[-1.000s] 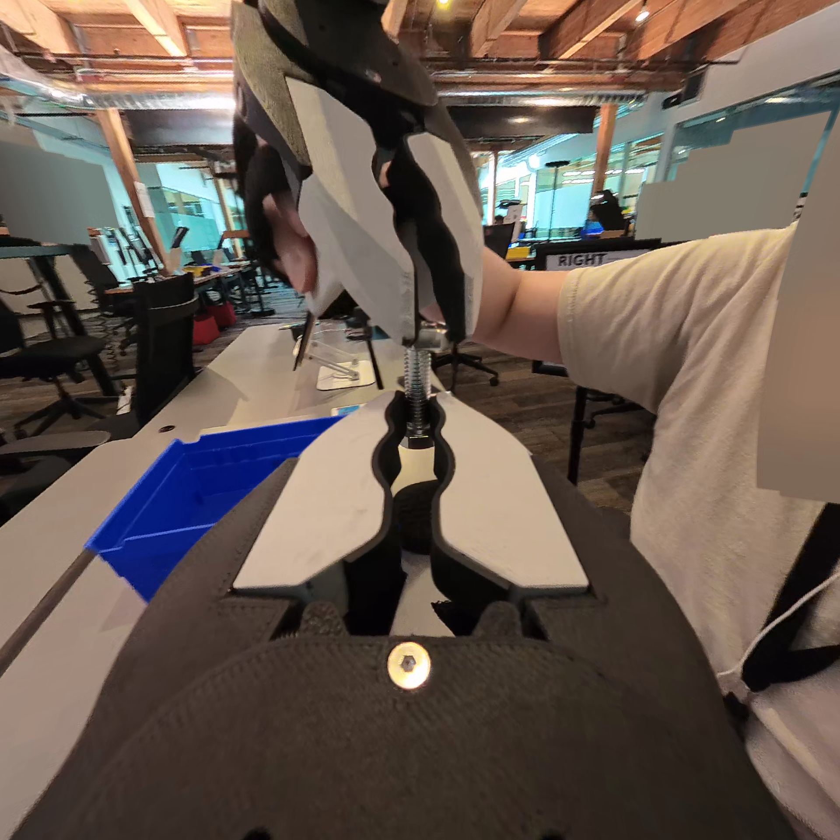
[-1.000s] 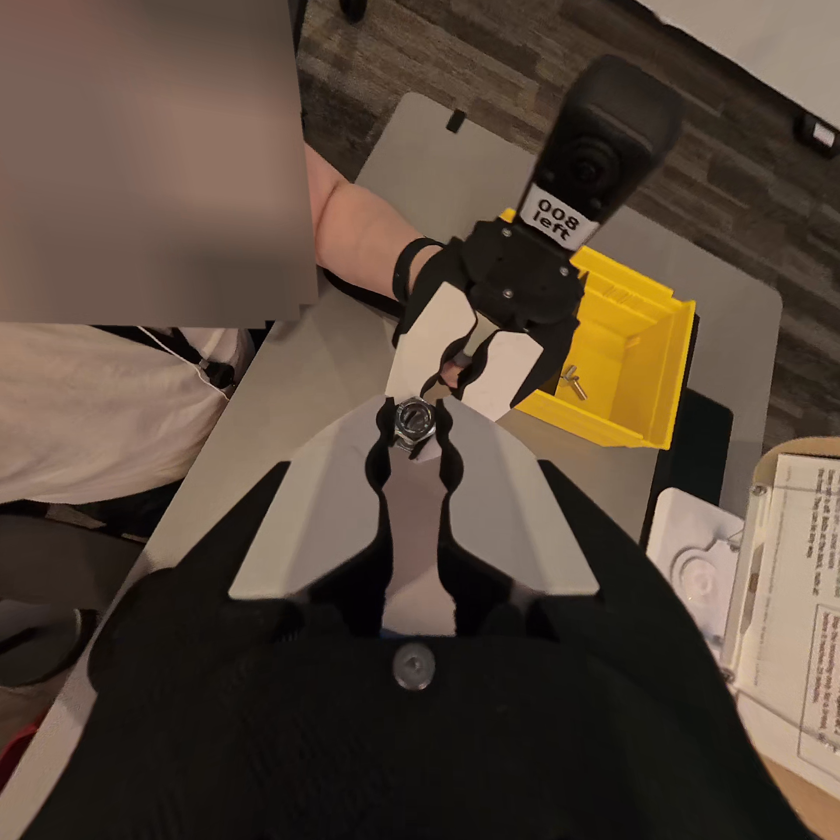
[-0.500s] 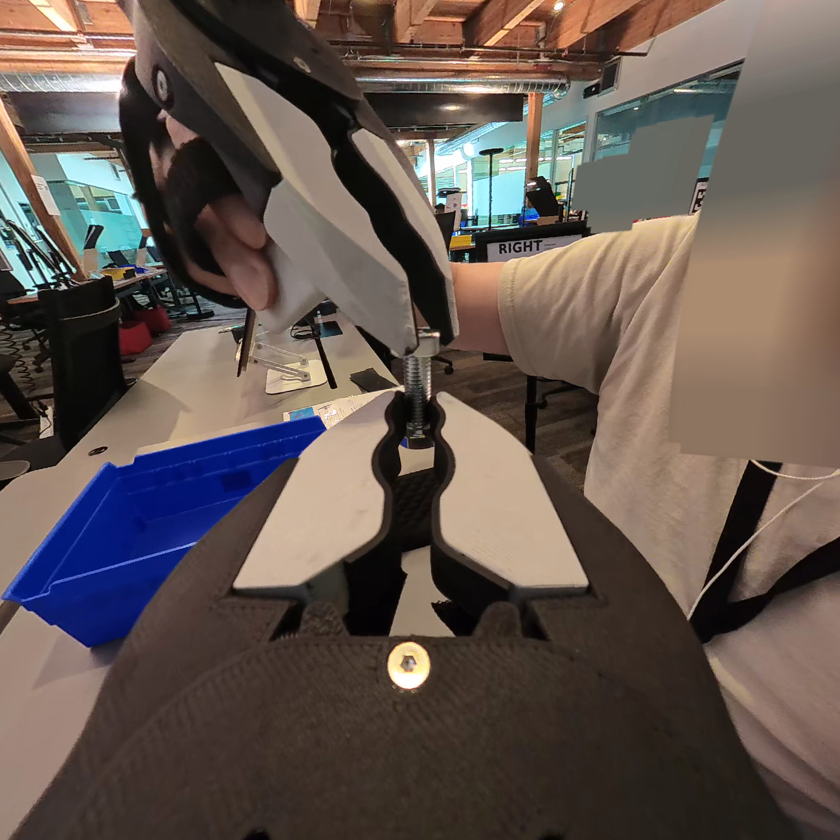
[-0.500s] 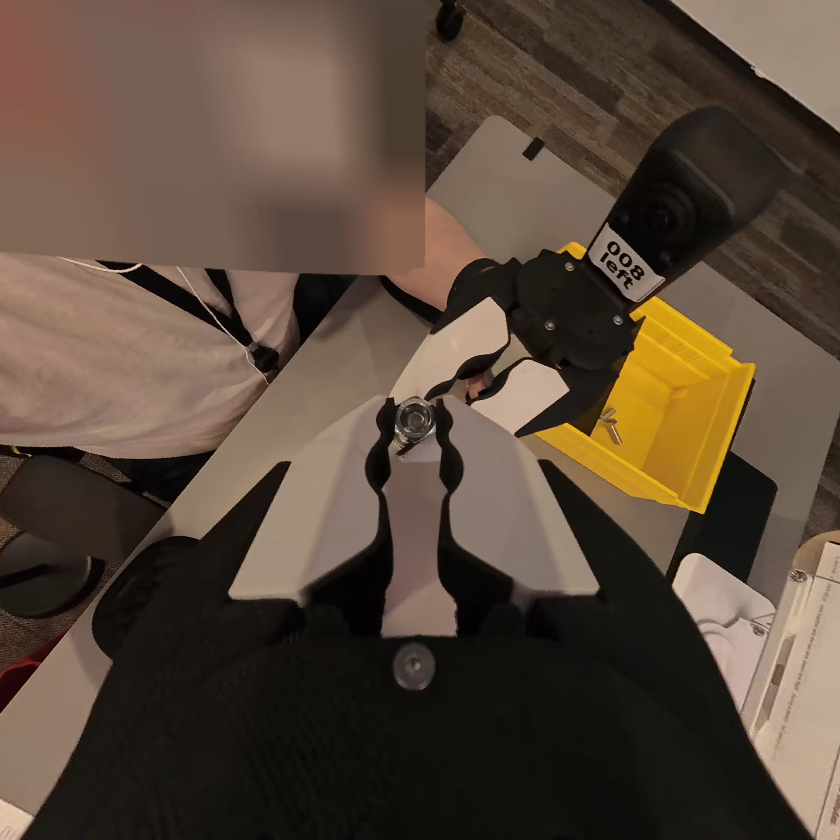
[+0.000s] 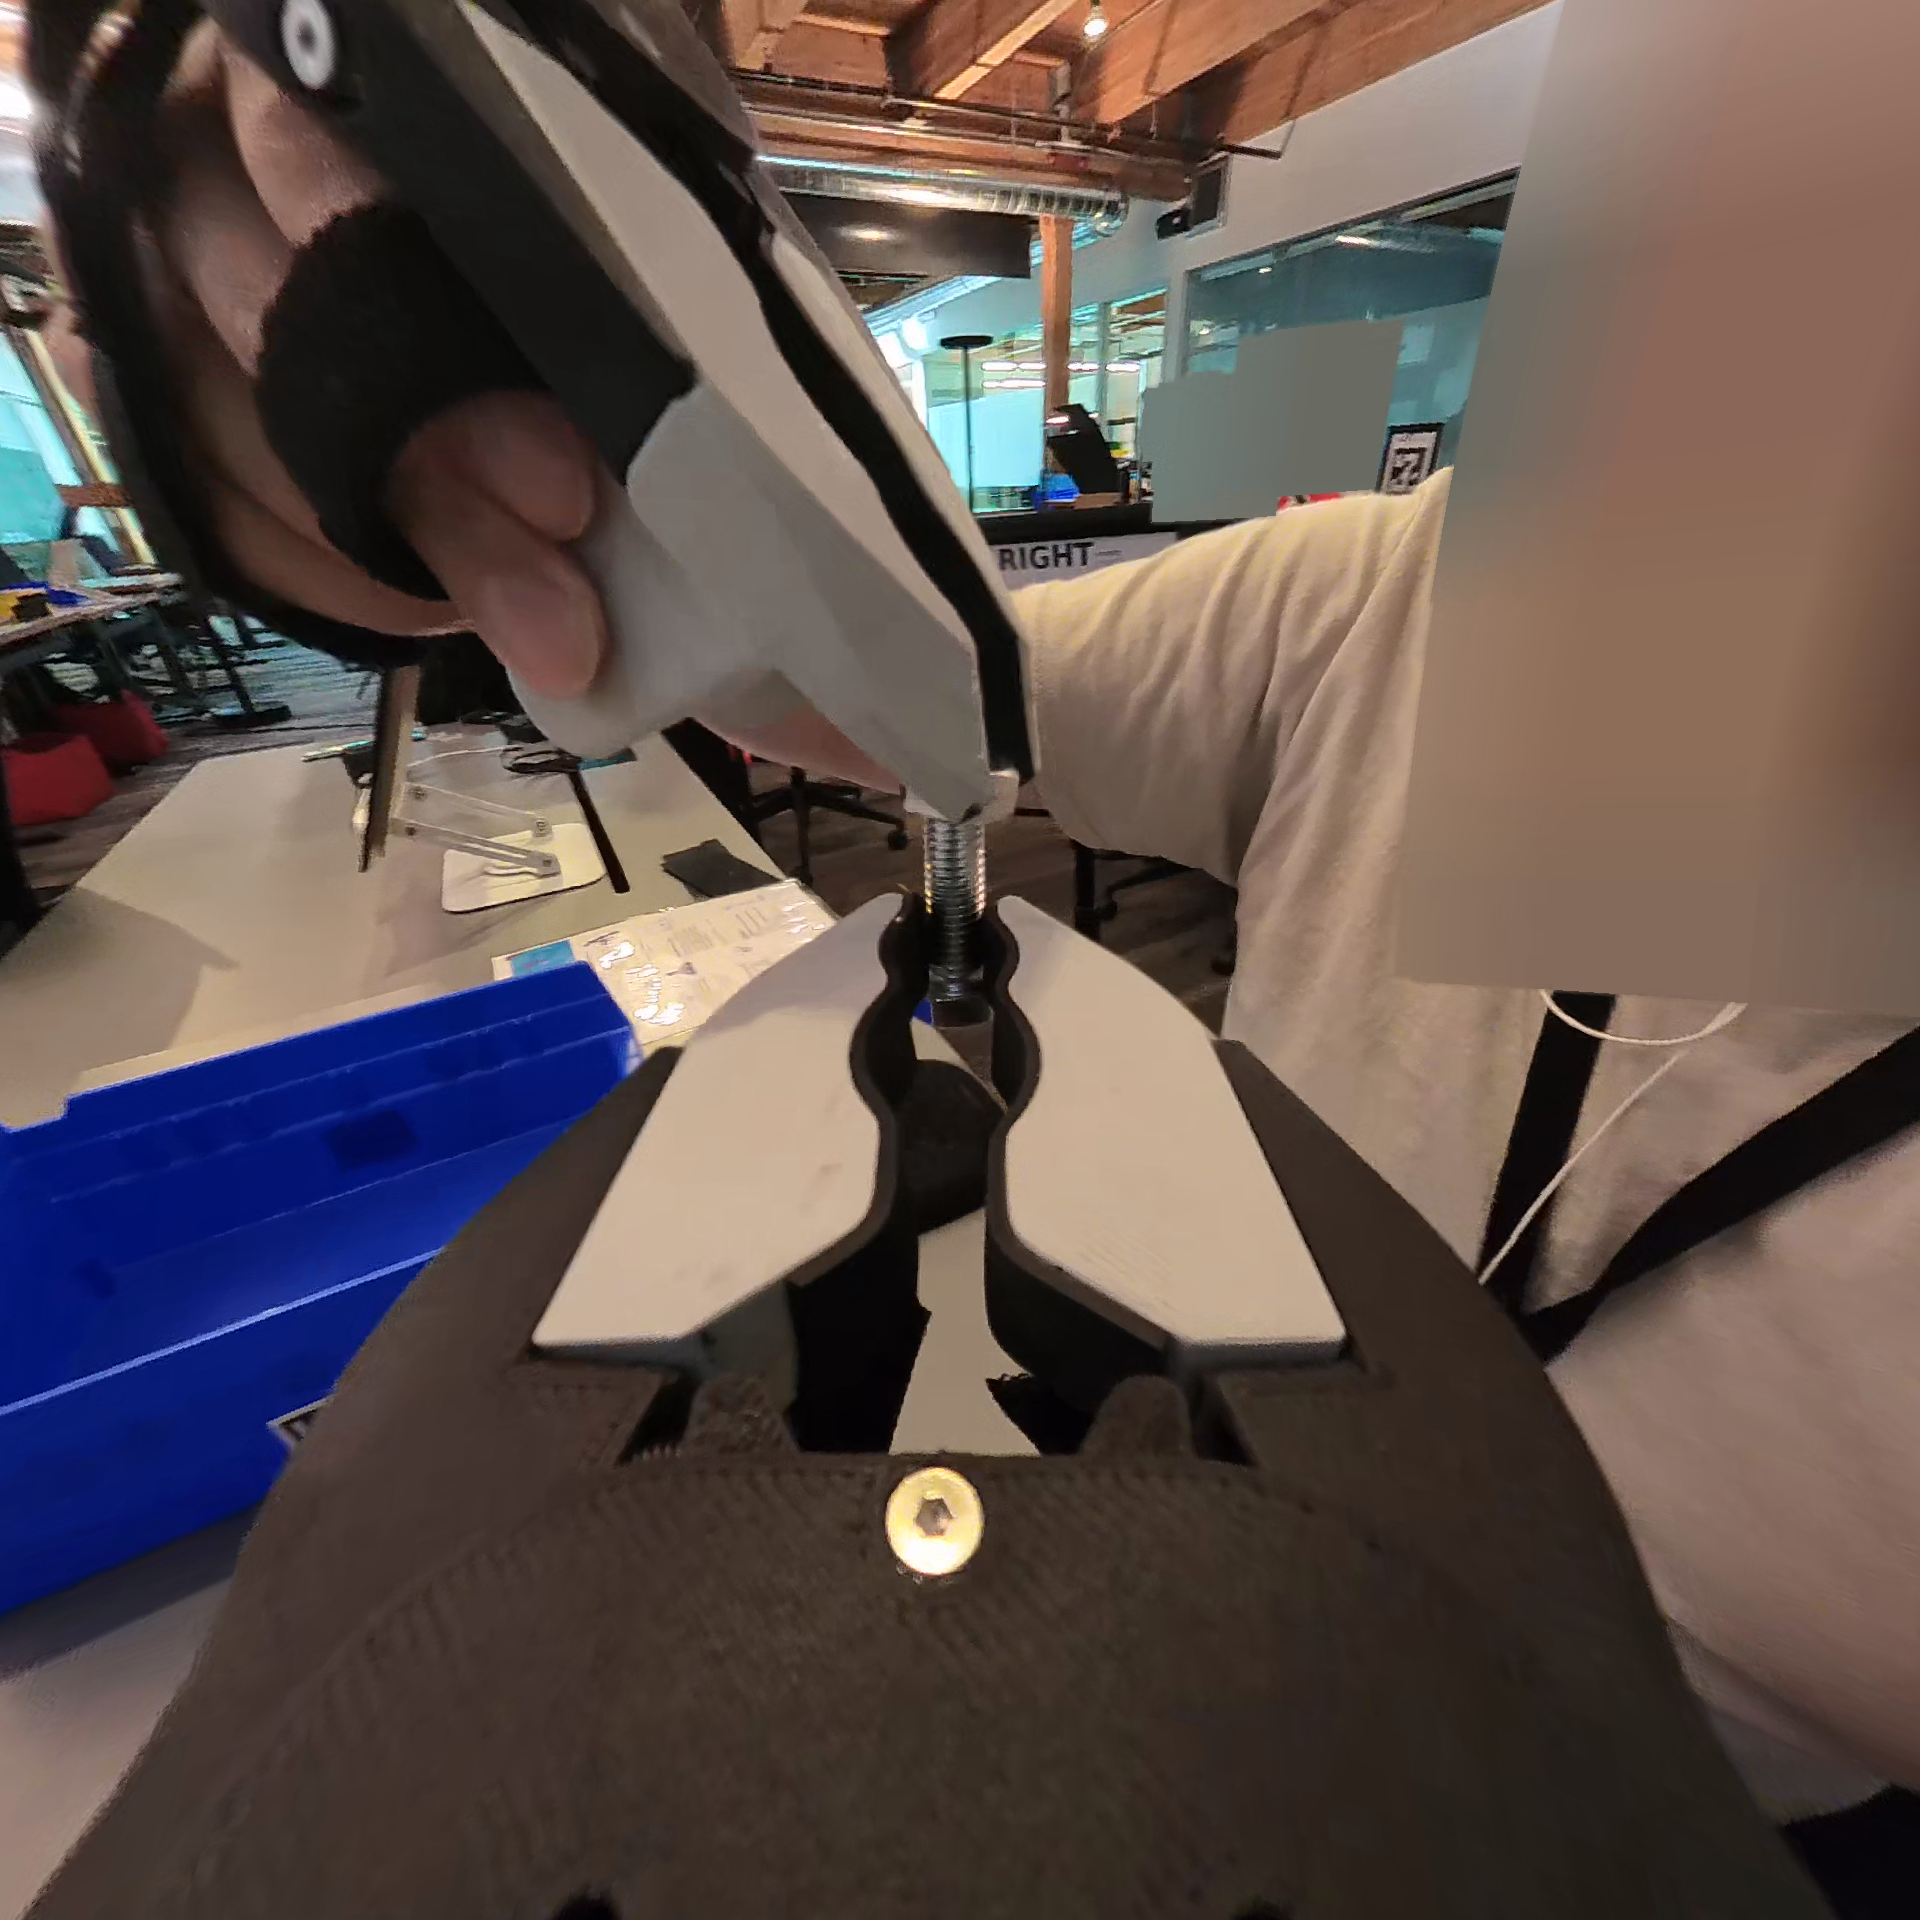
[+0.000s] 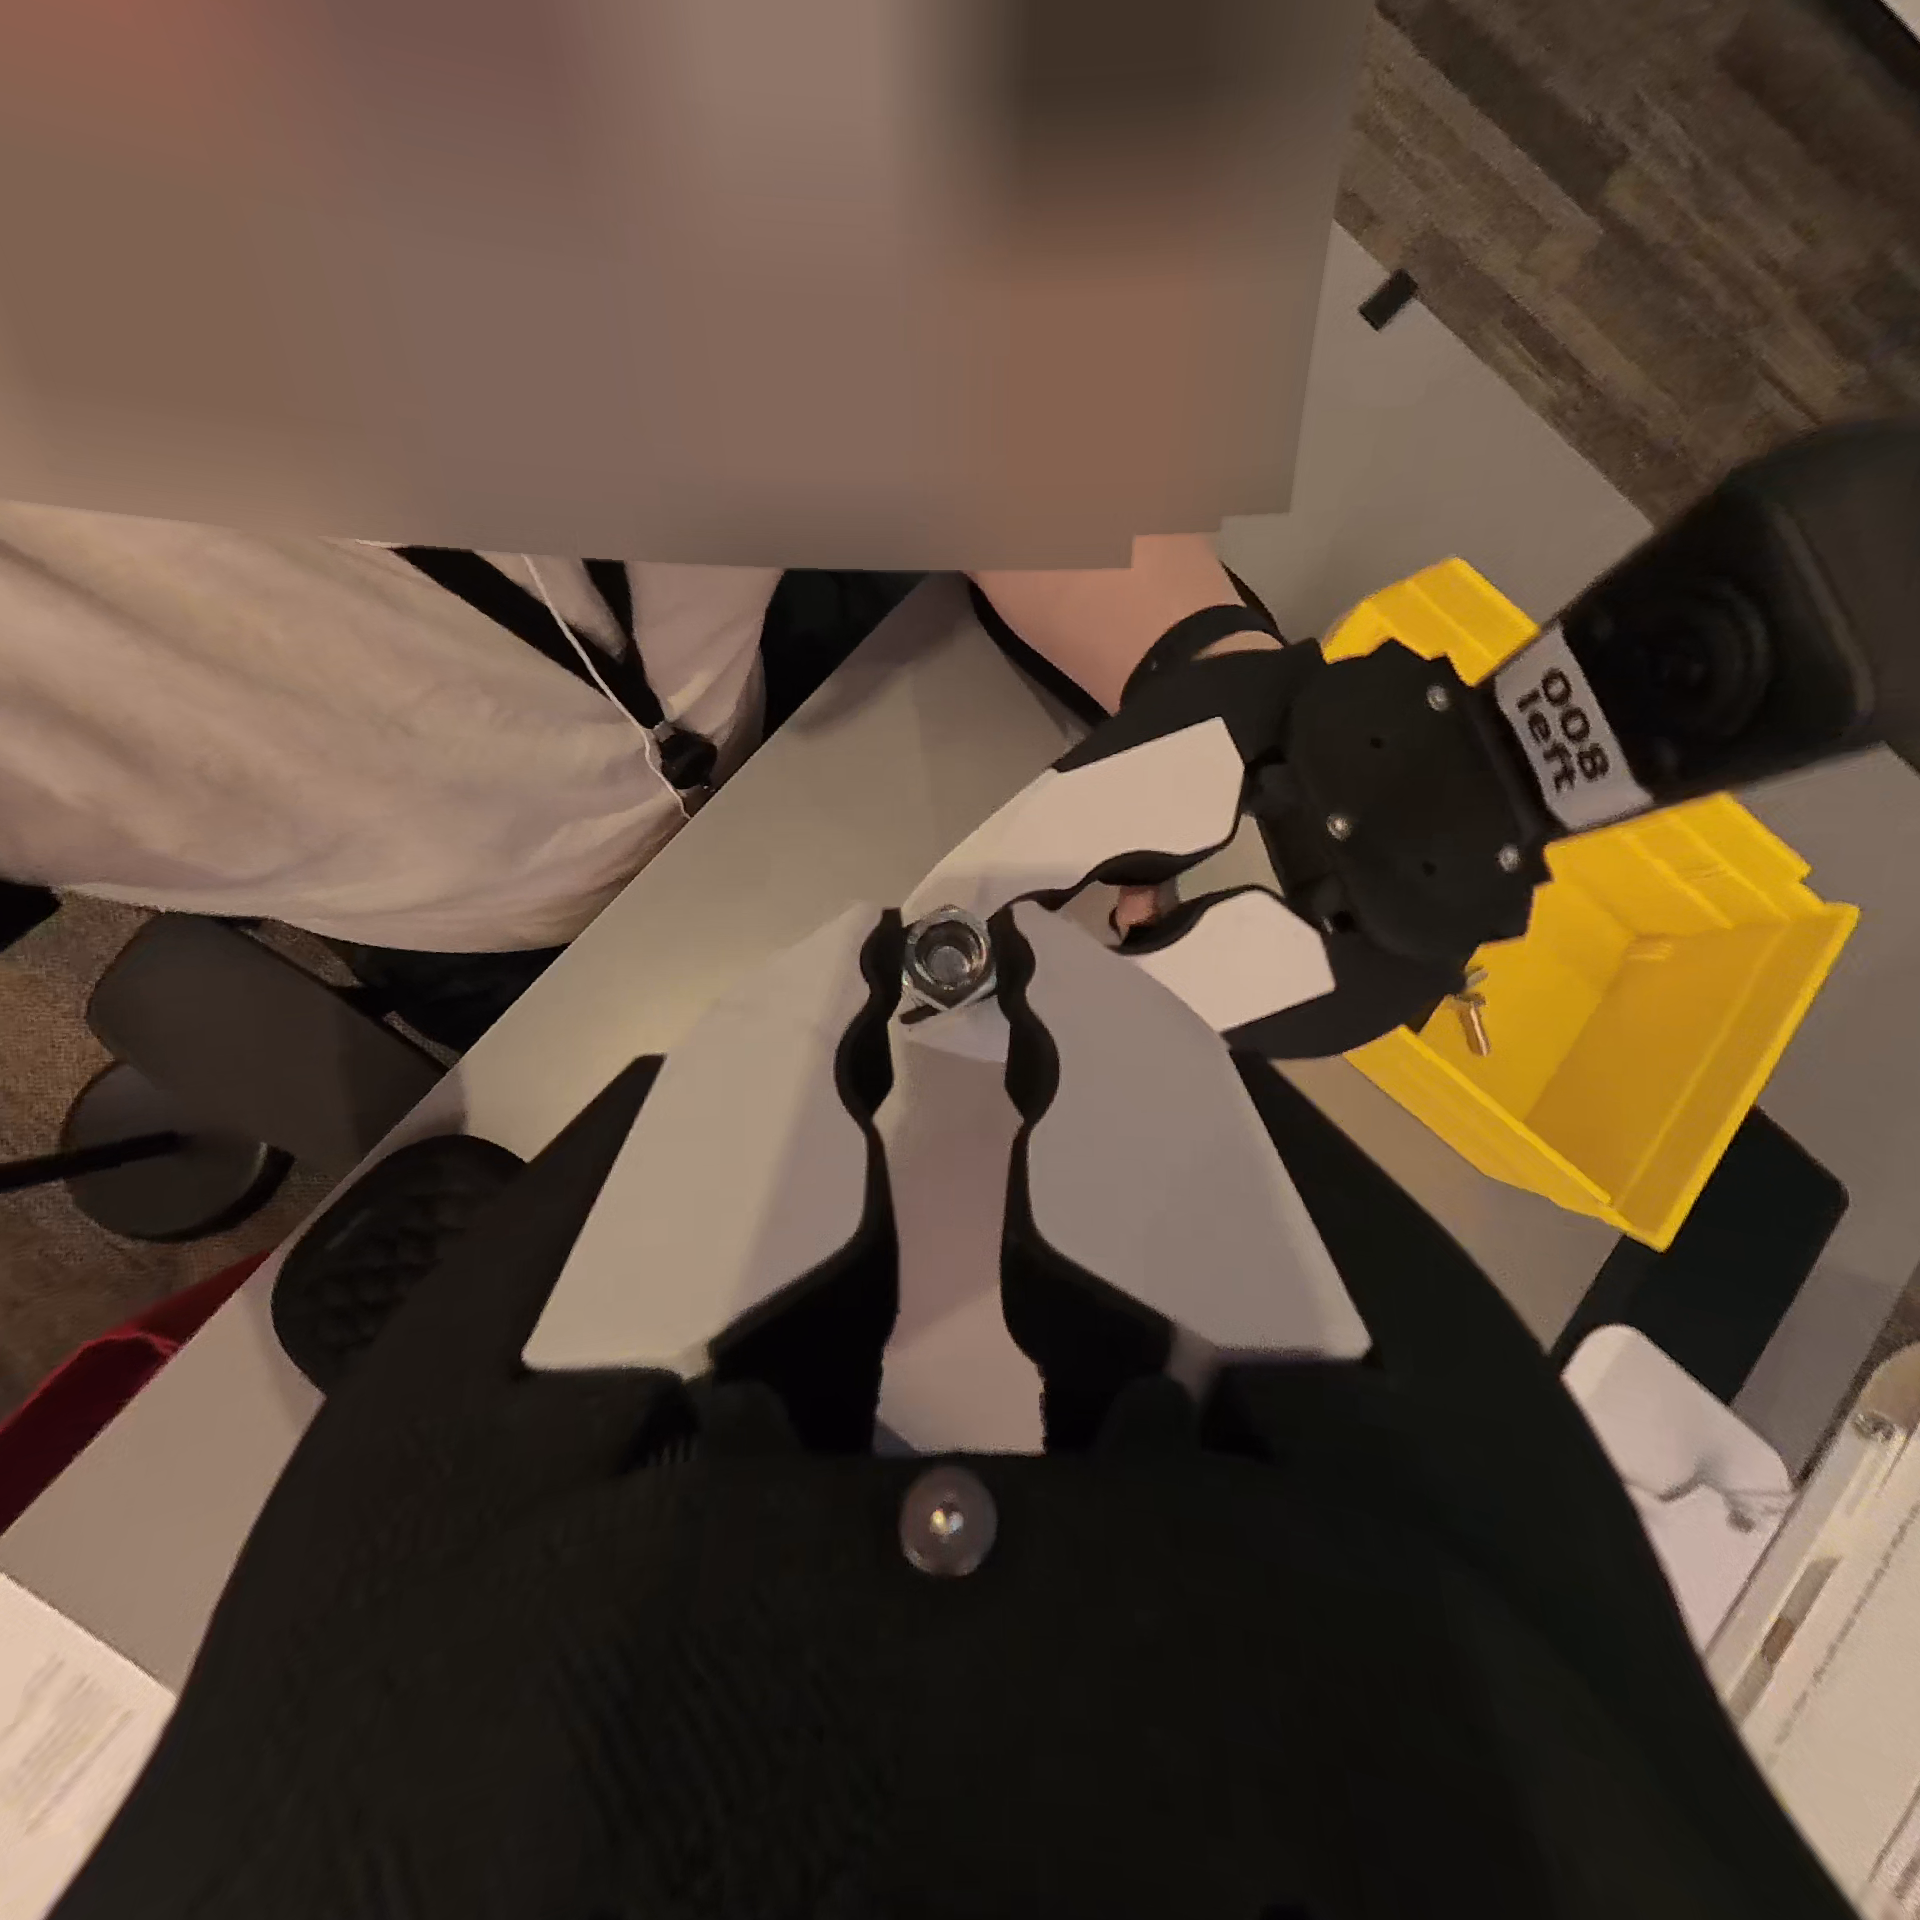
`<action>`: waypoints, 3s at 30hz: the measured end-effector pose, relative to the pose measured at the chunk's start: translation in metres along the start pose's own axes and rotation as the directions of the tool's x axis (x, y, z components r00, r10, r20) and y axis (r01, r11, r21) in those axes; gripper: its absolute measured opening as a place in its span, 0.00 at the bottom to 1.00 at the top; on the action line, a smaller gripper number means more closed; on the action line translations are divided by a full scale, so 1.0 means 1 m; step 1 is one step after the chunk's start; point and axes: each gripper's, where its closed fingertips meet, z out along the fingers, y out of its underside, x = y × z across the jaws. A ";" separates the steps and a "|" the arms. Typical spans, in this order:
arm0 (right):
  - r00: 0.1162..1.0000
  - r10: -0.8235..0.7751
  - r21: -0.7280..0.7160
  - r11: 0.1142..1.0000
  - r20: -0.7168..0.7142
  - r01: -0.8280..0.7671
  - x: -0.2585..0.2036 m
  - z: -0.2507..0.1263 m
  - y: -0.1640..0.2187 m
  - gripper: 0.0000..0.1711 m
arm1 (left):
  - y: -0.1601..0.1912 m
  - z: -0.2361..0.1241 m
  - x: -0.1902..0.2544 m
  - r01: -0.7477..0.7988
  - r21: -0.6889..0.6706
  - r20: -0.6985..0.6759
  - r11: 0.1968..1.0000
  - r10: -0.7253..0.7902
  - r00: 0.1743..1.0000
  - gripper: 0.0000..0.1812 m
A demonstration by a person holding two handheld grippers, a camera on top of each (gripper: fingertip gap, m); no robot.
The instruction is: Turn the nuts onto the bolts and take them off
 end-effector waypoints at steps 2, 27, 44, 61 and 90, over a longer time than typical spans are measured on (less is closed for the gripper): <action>0.997 0.059 0.035 0.998 -0.045 -0.057 0.007 -0.003 0.001 0.11 | -0.002 -0.004 -0.004 -0.012 0.004 0.036 1.000 0.012 0.999 0.05; 0.548 0.634 0.435 0.773 -0.546 -0.461 0.079 -0.027 0.045 0.11 | 0.003 -0.044 -0.076 0.103 -0.092 0.621 0.990 -0.024 0.784 0.05; 0.639 0.532 0.617 0.779 -0.556 -0.112 0.064 -0.043 0.024 0.30 | -0.007 -0.043 -0.067 0.024 -0.115 0.593 0.993 0.049 0.804 0.05; 0.715 0.556 0.724 0.683 -0.425 -0.100 0.059 -0.032 0.025 0.23 | -0.006 -0.036 -0.062 0.017 -0.121 0.553 0.992 0.053 0.831 0.05; 0.863 0.481 0.737 0.637 -0.151 -0.226 0.035 -0.023 0.017 0.11 | -0.004 -0.014 -0.038 0.036 -0.116 0.385 0.993 0.011 0.923 0.05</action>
